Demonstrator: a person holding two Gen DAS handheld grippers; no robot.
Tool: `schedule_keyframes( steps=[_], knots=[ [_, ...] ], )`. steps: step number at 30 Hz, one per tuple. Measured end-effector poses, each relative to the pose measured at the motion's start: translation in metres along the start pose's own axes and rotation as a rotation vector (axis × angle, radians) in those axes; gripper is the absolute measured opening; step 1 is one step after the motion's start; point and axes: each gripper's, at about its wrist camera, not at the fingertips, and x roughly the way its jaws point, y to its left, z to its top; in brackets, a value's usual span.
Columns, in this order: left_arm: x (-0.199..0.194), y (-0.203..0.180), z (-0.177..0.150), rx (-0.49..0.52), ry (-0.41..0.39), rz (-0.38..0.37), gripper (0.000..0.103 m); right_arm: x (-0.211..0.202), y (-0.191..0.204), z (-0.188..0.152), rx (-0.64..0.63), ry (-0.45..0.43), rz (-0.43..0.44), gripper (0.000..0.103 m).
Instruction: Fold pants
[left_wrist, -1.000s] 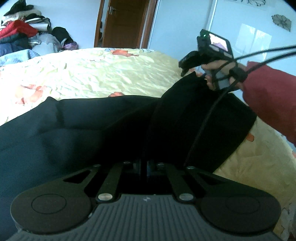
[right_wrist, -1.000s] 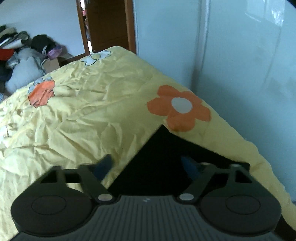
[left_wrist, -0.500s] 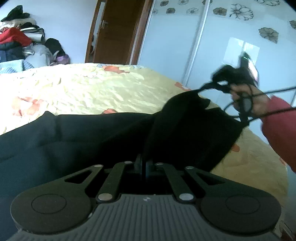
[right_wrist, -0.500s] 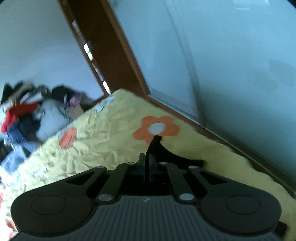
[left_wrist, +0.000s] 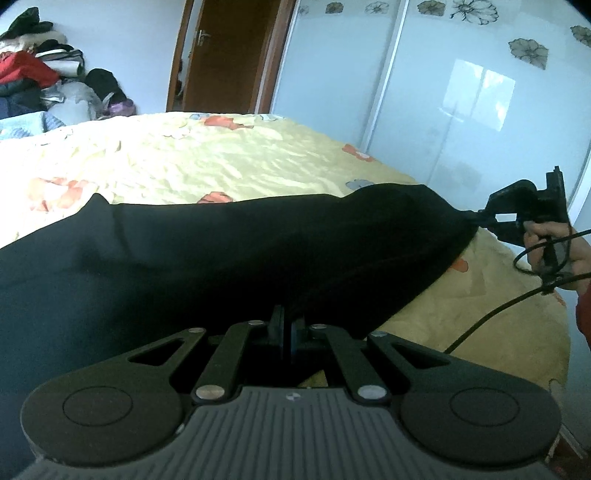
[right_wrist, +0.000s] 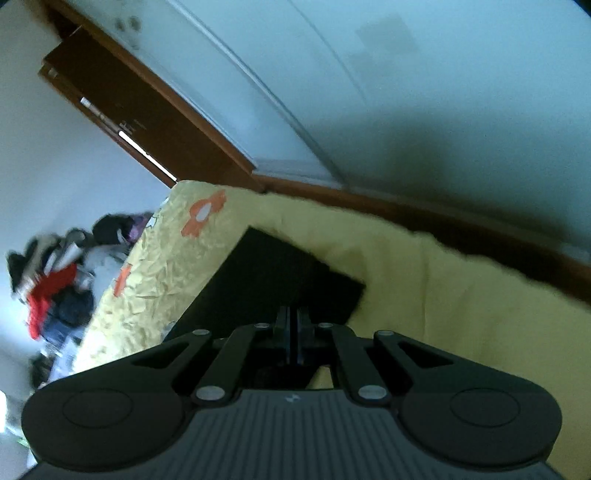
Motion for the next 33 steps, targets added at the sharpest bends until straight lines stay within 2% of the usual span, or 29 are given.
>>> schedule_keyframes(
  steps=[2, 4, 12, 16, 18, 20, 22, 25, 26, 27, 28, 30, 31, 33],
  knots=[
    [0.000, 0.000, -0.001, -0.006, 0.004, 0.009, 0.002, 0.008, -0.002, -0.001, 0.044, 0.031, 0.040, 0.005],
    [0.000, 0.000, -0.001, -0.009, 0.009, 0.017, 0.002, 0.011, -0.004, -0.004, 0.059, 0.038, 0.045, 0.005],
    [0.004, -0.001, -0.003, -0.022, 0.009, 0.035, 0.002, 0.028, -0.010, -0.003, 0.084, 0.015, 0.075, 0.006],
    [-0.001, 0.004, 0.001, -0.063, -0.036, 0.029, 0.002, 0.019, 0.012, 0.001, -0.077, -0.047, 0.042, 0.003],
    [-0.006, 0.002, 0.003, -0.039, -0.038, 0.003, 0.002, 0.000, 0.019, 0.000, -0.123, -0.101, 0.032, 0.003],
    [-0.005, -0.002, 0.001, 0.007, -0.008, 0.005, 0.002, -0.013, 0.021, -0.003, -0.196, -0.129, -0.018, 0.003],
    [0.003, -0.004, -0.006, 0.040, 0.041, 0.015, 0.002, -0.012, 0.014, -0.006, -0.226, -0.101, -0.071, 0.003],
    [0.005, -0.002, -0.006, 0.025, 0.050, 0.009, 0.003, 0.000, 0.000, -0.007, -0.193, -0.042, -0.079, 0.003],
    [0.004, -0.001, -0.005, 0.023, 0.058, 0.004, 0.006, 0.000, 0.000, -0.007, -0.187, -0.039, -0.077, 0.003],
    [0.002, 0.000, -0.004, 0.020, 0.065, 0.003, 0.017, -0.001, 0.002, -0.006, -0.198, -0.033, -0.082, 0.004],
    [-0.002, 0.000, -0.003, 0.023, 0.074, 0.003, 0.017, -0.002, 0.004, -0.004, -0.209, -0.030, -0.087, 0.006],
    [-0.013, 0.000, 0.000, 0.034, 0.094, 0.002, 0.023, -0.012, 0.006, 0.000, -0.194, -0.070, -0.103, 0.011],
    [-0.020, 0.001, 0.001, 0.031, 0.097, -0.006, 0.025, -0.021, 0.005, 0.002, -0.186, -0.131, -0.148, 0.018],
    [-0.035, 0.005, 0.010, -0.001, 0.072, -0.035, 0.031, -0.042, 0.017, -0.004, -0.230, -0.306, -0.270, 0.021]
  ],
)
